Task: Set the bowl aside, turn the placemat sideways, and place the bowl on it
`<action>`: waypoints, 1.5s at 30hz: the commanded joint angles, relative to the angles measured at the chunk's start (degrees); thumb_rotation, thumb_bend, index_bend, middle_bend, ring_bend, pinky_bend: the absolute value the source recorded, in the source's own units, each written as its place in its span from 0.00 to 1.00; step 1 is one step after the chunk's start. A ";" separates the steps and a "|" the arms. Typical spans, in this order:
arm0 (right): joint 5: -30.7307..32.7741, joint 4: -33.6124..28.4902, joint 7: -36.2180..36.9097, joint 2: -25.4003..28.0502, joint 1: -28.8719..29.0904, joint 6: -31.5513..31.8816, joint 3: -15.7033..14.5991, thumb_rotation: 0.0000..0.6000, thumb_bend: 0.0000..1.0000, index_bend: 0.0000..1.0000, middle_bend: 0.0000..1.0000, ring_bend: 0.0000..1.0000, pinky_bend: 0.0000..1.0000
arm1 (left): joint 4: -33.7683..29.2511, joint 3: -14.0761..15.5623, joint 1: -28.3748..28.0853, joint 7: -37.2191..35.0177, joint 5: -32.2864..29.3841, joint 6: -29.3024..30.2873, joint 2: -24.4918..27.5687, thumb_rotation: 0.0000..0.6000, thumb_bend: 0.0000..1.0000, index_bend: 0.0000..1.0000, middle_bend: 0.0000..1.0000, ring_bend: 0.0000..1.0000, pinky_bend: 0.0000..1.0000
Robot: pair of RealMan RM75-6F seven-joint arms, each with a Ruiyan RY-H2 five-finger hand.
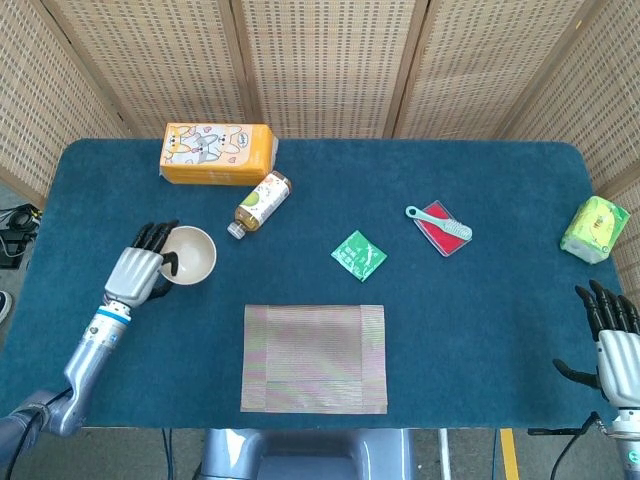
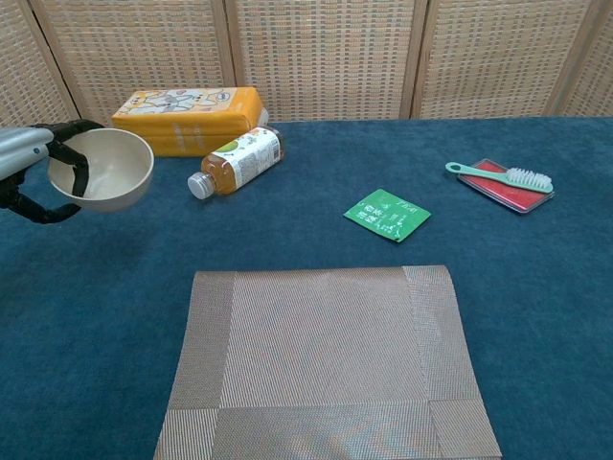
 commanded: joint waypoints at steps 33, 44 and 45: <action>1.02 -0.10 -1.84 -0.42 0.70 -0.91 0.16 1.00 0.00 0.00 0.00 0.00 0.00 | -17.42 7.53 -0.40 -11.25 14.48 5.93 10.67 1.00 0.16 0.38 0.00 0.00 0.00; 2.25 0.14 -2.06 -0.39 0.55 -0.65 0.66 1.00 0.00 0.00 0.00 0.00 0.00 | -21.79 16.24 -4.93 -5.07 25.38 -0.64 8.59 1.00 0.23 0.39 0.00 0.00 0.00; 2.44 0.23 -2.05 -0.38 0.56 -0.71 0.72 1.00 0.00 0.00 0.00 0.00 0.00 | -21.55 16.87 -5.30 -5.47 26.00 -0.94 7.87 1.00 0.23 0.39 0.00 0.00 0.00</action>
